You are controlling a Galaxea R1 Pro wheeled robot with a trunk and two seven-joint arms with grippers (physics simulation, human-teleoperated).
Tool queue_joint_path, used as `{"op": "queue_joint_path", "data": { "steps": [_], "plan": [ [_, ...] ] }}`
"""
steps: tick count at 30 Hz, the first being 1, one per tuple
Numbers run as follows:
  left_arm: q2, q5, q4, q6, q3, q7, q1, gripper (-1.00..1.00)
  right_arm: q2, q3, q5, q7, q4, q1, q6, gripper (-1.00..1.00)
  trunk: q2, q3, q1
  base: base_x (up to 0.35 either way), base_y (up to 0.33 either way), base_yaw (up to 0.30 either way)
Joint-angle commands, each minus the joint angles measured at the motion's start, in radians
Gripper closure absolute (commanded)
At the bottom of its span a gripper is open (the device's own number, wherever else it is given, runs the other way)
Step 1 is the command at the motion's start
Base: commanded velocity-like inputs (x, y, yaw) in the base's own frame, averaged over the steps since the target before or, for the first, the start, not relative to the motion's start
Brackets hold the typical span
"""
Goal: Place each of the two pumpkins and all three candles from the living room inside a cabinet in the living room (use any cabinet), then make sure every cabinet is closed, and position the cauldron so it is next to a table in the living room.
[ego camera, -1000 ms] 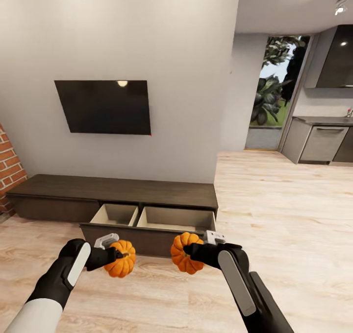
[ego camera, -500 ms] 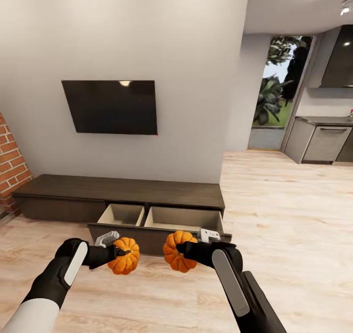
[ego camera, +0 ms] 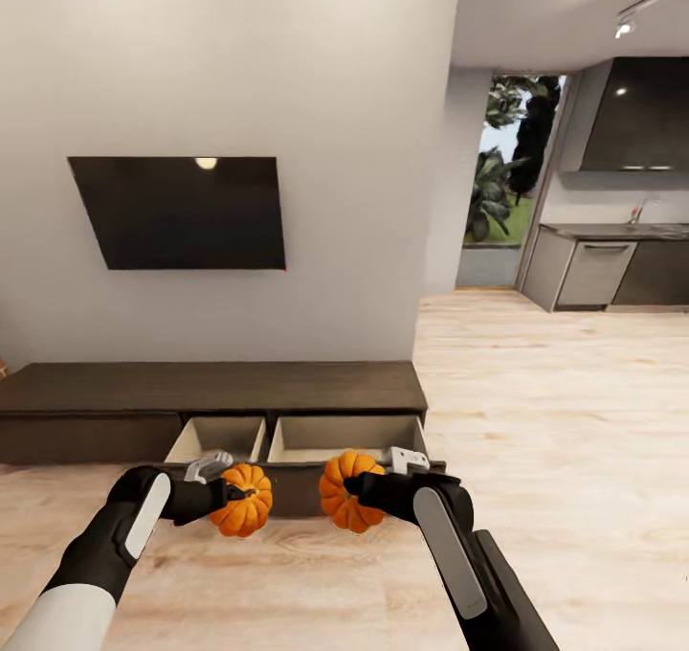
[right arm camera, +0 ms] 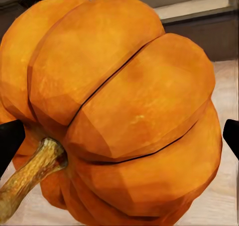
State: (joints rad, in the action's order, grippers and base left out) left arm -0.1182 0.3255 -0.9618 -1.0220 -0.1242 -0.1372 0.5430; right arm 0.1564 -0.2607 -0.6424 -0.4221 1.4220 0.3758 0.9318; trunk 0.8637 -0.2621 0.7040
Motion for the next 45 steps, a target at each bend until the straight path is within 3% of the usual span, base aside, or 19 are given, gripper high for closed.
{"op": "queue_joint_path", "data": {
  "steps": [1, 11, 32, 45],
  "plan": [
    [0.000, 0.004, 0.000, 0.000, 0.000, -0.001, 0.000, 1.00, 0.000, 0.000, -0.001, -0.001, 0.000, 0.000, -0.002, 1.00, 0.000, 0.000, 0.000, 0.326, 0.016, -0.280],
    [0.001, 0.003, 0.000, 0.000, 0.000, -0.001, 0.000, 1.00, -0.002, 0.000, 0.000, -0.001, 0.000, 0.000, -0.005, 1.00, 0.000, 0.000, 0.000, 0.318, 0.001, -0.218],
    [0.002, 0.003, 0.000, 0.008, 0.000, -0.001, 0.000, 1.00, -0.002, 0.000, -0.002, 0.003, 0.000, 0.000, -0.005, 1.00, 0.000, 0.000, 0.000, 0.210, 0.038, -0.004],
    [0.002, 0.004, 0.000, 0.009, 0.001, 0.000, 0.000, 1.00, -0.002, 0.000, -0.005, 0.006, 0.000, 0.000, -0.004, 1.00, 0.000, 0.000, 0.000, 0.262, -0.149, 0.044]
  ]
}}
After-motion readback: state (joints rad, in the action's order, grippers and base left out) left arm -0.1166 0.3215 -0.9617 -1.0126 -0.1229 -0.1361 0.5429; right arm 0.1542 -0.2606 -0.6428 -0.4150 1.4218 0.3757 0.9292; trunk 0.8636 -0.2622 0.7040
